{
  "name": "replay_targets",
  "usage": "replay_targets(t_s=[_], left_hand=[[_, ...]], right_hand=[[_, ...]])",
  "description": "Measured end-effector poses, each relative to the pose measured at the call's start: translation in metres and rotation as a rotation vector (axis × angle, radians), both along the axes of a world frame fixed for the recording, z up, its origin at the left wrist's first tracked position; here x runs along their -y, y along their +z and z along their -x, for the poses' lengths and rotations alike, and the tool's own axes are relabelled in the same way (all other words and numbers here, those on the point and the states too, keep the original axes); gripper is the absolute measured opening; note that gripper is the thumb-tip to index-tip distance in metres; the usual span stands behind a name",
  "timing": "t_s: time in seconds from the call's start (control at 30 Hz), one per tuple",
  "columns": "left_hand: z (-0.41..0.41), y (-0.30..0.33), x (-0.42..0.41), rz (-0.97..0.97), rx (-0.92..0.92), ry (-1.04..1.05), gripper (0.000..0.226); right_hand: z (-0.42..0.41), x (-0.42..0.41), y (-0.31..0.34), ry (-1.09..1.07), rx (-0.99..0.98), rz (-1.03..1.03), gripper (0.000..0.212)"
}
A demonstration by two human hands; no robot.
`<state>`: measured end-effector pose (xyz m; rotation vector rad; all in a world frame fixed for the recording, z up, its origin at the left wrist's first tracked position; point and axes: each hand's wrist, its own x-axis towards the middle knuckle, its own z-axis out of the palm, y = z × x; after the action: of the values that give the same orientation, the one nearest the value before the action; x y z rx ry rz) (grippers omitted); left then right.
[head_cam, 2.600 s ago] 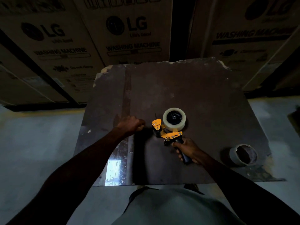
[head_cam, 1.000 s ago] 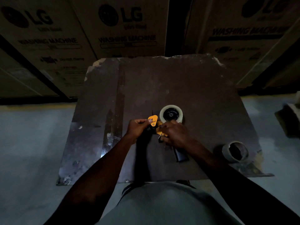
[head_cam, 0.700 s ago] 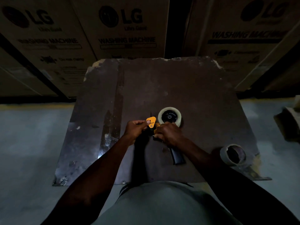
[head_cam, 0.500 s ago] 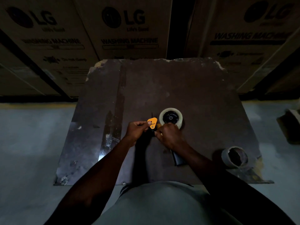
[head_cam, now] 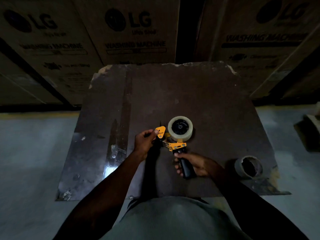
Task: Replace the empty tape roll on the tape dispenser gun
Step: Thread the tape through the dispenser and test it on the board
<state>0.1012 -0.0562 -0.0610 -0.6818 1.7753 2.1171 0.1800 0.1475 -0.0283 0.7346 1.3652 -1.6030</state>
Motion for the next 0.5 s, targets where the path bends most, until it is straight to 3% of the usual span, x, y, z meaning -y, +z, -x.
replay_targets(t_s=[0.17,0.23,0.33,0.43,0.5], left_hand=[[-0.003,-0.004,-0.001,-0.087,0.075,0.026,0.023],[-0.008,-0.005,-0.007,-0.143,0.097,0.009,0.033],[-0.016,0.001,-0.023,-0.197,0.133,0.033,0.025],[-0.020,0.001,-0.041,-0.262,0.217,0.051,0.032],[-0.020,0.005,-0.054,-0.324,0.277,0.032,0.027]], right_hand=[[-0.018,0.014,-0.011,-0.104,-0.147,-0.087,0.002],[-0.029,0.017,-0.011,-0.152,-0.192,-0.096,0.008],[-0.047,0.014,-0.011,-0.202,-0.260,-0.184,0.014],[-0.063,0.010,-0.013,-0.224,-0.376,-0.325,0.004],[-0.075,0.004,-0.018,-0.220,-0.444,-0.441,0.009]])
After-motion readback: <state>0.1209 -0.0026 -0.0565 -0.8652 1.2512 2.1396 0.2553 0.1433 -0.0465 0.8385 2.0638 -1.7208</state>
